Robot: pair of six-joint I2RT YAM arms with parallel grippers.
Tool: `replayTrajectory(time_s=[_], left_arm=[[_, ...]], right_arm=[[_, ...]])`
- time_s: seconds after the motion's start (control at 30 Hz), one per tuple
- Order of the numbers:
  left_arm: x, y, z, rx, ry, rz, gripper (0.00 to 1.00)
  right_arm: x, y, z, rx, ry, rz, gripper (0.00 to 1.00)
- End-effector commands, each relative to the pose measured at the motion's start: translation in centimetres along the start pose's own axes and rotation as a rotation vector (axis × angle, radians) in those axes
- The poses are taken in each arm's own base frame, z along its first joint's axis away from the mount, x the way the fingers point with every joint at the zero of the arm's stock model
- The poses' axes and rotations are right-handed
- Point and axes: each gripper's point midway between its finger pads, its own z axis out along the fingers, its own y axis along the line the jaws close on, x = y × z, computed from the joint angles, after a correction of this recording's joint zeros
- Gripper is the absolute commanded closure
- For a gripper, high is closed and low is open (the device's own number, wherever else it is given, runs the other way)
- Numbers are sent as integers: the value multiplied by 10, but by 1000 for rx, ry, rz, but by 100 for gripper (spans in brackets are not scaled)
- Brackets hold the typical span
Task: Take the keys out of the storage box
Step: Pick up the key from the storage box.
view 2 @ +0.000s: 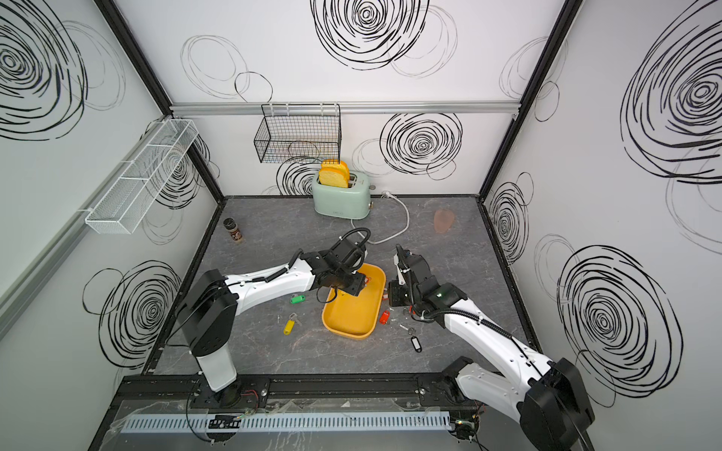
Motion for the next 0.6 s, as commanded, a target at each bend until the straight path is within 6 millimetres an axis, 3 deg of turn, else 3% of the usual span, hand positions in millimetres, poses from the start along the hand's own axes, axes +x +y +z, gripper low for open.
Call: replayTrajectory(time_s=[0.0, 0.27, 0.57], left_arm=[[-7, 9, 7, -81, -3, 47, 50], [-10, 24, 33, -176, 9, 73, 58], [-15, 29, 48, -209, 12, 92, 64]], right_arm=[[-2, 0, -1, -14, -20, 13, 78], [-1, -2, 1, -14, -14, 18, 78], [-1, -3, 1, -12, -11, 21, 78]])
